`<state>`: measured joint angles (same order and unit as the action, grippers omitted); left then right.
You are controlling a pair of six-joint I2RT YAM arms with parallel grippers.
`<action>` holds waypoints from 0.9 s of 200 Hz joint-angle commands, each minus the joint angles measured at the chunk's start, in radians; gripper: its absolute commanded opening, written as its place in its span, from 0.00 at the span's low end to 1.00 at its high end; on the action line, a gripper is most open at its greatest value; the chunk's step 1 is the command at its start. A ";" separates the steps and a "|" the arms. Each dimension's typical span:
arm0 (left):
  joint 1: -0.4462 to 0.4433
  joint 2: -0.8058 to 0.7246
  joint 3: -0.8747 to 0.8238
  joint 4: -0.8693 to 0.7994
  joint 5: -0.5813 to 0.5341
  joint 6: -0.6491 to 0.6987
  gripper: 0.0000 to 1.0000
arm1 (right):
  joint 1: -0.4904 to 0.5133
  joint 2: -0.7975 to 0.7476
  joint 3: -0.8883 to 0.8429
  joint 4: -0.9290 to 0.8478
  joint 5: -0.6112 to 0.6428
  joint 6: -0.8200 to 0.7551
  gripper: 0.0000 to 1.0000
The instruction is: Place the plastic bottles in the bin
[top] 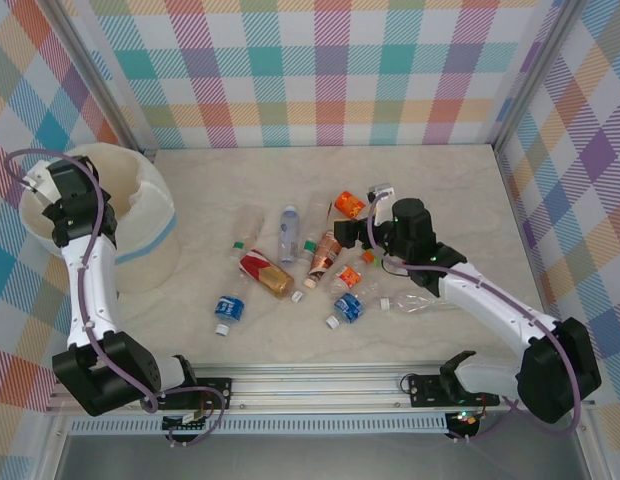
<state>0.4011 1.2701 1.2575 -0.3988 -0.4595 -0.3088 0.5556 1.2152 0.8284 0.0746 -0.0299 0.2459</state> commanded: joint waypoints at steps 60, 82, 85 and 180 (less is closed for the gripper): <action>0.024 0.076 -0.011 -0.056 0.089 -0.123 0.75 | -0.005 0.016 0.064 -0.049 -0.016 0.087 1.00; 0.023 0.078 0.020 -0.070 0.138 -0.126 0.83 | -0.005 0.018 0.077 -0.104 0.014 0.116 1.00; 0.023 0.076 0.024 -0.073 0.147 -0.125 0.84 | -0.004 0.017 0.078 -0.109 0.019 0.121 1.00; 0.024 -0.078 0.052 -0.047 0.502 -0.183 1.00 | -0.023 -0.058 -0.006 -0.459 0.283 0.289 1.00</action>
<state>0.4088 1.2564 1.2800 -0.4503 -0.1146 -0.4549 0.5499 1.2121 0.8642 -0.2234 0.1356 0.4461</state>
